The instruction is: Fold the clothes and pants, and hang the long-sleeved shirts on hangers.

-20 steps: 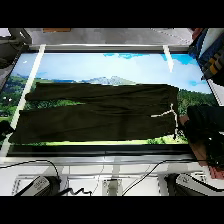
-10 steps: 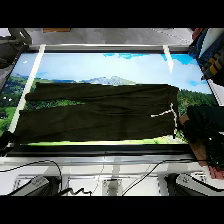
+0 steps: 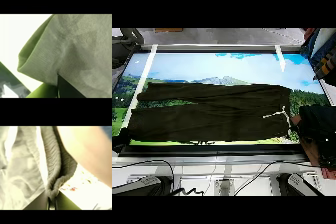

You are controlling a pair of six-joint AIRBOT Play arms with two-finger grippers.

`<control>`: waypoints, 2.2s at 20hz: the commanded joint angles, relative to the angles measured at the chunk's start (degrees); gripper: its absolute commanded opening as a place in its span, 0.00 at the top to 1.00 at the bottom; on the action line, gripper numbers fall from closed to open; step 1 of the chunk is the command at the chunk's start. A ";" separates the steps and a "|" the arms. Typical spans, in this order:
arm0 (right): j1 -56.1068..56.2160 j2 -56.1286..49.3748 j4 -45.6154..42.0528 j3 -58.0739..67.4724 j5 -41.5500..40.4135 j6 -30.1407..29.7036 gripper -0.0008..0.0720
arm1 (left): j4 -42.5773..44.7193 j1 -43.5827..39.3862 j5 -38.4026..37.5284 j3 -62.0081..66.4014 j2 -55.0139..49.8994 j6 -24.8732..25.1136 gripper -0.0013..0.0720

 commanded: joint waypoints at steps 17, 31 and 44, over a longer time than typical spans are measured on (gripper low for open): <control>14.05 20.76 -15.08 9.92 -19.65 20.15 0.96 | 7.91 -22.47 19.96 16.70 9.73 -5.09 0.95; 29.94 -18.23 -13.44 25.11 -53.70 29.94 0.43 | 18.14 -40.52 28.28 46.90 -20.87 -18.47 0.02; 29.94 -14.84 -22.58 30.01 -43.08 29.64 0.18 | 20.74 -28.48 -8.83 36.04 -6.14 -18.84 0.44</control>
